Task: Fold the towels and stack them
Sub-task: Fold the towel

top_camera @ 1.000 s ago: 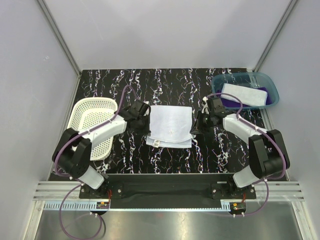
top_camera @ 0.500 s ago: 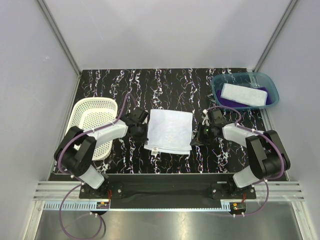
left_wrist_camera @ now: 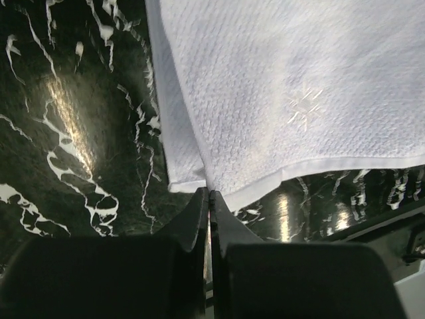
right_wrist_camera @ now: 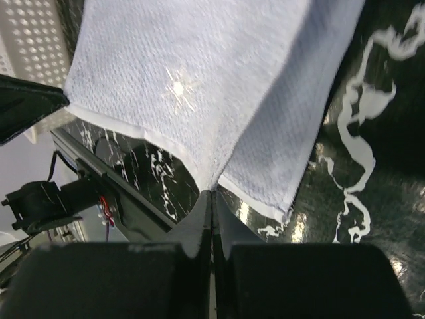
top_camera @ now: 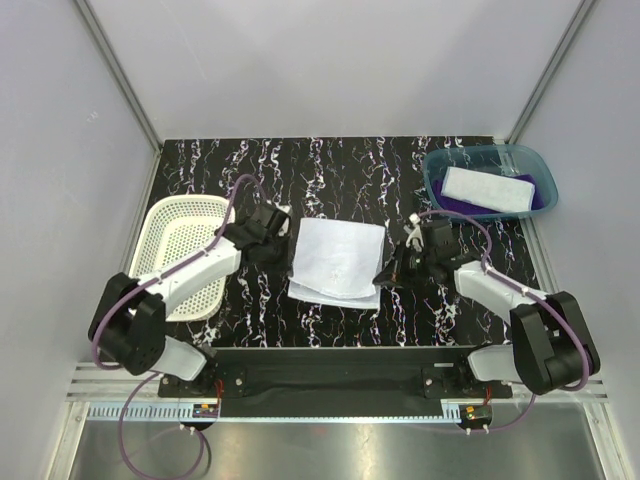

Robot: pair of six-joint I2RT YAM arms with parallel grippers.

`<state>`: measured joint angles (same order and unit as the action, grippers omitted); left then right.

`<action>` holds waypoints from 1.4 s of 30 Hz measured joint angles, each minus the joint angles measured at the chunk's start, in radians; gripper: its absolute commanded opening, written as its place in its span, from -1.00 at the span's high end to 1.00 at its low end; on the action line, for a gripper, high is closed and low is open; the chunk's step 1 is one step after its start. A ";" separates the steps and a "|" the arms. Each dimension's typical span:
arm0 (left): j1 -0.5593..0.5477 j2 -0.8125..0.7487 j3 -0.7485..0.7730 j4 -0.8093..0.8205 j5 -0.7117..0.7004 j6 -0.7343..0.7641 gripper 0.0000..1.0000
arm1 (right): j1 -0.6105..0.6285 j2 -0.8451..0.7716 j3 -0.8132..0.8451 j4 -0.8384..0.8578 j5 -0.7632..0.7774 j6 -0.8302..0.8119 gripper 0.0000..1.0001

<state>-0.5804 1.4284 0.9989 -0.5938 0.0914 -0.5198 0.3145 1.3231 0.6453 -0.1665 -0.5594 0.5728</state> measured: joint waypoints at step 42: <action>0.005 -0.059 -0.365 0.151 0.131 -0.066 1.00 | 0.043 -0.134 -0.248 -0.057 0.069 0.065 1.00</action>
<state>-0.5751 1.3693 0.6342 -0.4423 0.2222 -0.5861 0.3573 1.1893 0.3977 -0.2237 -0.4904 0.6376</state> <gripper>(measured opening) 0.009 0.010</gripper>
